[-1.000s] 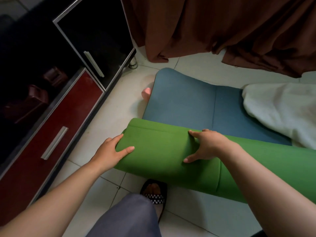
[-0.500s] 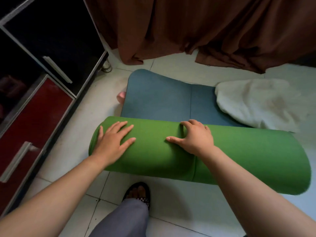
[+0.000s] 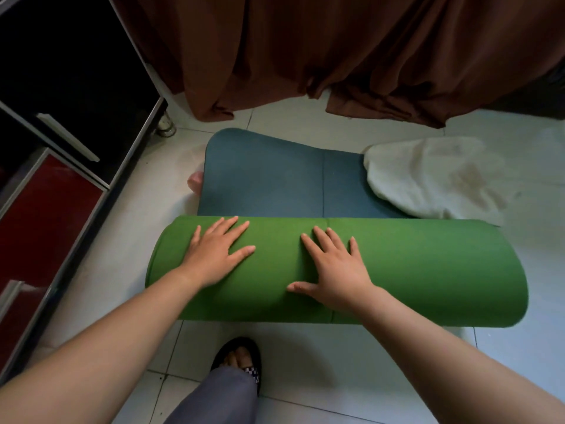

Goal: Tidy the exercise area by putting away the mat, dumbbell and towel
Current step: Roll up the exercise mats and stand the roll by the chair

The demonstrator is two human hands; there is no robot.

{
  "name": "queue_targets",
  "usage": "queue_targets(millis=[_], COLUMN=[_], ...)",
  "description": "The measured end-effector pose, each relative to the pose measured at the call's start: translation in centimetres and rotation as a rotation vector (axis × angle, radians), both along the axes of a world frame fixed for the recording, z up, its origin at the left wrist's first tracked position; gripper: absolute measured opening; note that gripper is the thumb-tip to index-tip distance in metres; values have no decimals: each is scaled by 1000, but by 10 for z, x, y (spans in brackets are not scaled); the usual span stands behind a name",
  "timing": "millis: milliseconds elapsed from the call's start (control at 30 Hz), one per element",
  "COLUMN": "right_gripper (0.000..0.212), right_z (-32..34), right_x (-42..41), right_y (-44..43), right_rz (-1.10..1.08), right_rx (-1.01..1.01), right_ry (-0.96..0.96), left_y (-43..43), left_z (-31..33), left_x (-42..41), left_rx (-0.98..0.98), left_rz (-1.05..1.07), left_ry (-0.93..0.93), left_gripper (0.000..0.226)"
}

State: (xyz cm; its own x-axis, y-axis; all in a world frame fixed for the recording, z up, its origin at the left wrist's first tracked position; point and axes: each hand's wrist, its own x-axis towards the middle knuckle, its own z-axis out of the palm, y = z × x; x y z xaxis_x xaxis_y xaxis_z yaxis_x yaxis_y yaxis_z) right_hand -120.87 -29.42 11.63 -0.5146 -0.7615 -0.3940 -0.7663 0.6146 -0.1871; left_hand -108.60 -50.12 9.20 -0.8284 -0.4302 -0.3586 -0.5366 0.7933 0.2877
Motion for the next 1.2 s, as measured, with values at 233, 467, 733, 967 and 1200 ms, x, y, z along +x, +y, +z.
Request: queue_targets(millis=[233,467,733,967,1200], right_gripper=[92,93,103,96,85], right_z=[-3,3,1,-2,-5], right_x=[-23,-32,-29,-37,-46], right_y=[-18,-24,-7,-12,-21], right_rz=[-166,-336,-81,-134,-255], right_rx=[-92,-124,-135,-194,-249], right_ry=[66,86,75,119,141], left_y=[24,27,12,6,-25], left_z=[18,18,19,20,21], left_x=[-6,-1,-29,-26,0], left_rx=[-23,-129,-135,-149,-164], left_rz=[-110,-213,-191,-78,184], left_ry=[136,77,75,186,308], left_gripper=[59,80,78,67,68])
